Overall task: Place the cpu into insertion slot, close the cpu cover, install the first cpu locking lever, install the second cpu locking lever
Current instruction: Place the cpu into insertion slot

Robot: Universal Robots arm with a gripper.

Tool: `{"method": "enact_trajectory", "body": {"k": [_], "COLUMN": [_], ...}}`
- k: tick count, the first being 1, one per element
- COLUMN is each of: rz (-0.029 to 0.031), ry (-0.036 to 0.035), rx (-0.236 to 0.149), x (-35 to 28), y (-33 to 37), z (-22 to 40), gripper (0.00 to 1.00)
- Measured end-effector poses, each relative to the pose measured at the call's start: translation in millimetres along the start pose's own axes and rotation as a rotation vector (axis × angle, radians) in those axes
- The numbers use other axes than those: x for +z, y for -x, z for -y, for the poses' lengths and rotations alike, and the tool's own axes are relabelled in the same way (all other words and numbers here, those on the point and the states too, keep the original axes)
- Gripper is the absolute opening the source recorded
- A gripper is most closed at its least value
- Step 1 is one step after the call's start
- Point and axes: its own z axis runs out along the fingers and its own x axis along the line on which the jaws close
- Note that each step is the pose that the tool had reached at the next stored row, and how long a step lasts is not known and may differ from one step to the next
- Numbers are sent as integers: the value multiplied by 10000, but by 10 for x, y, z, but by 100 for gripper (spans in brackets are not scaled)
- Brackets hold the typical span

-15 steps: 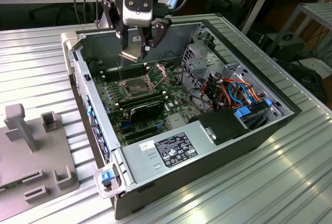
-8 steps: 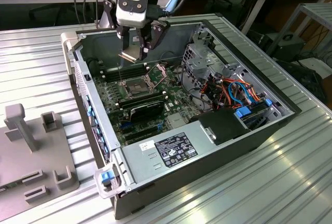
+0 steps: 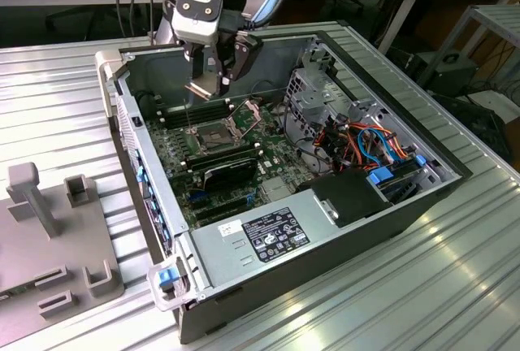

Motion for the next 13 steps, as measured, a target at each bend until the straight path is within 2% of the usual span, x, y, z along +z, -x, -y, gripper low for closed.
{"method": "enact_trajectory", "body": {"k": [3, 13], "rz": [2, -4], "ry": [-3, -38], "rx": [35, 273], "x": [13, 74], "y": [-7, -4], "z": [-12, -186], "gripper": [54, 54]}}
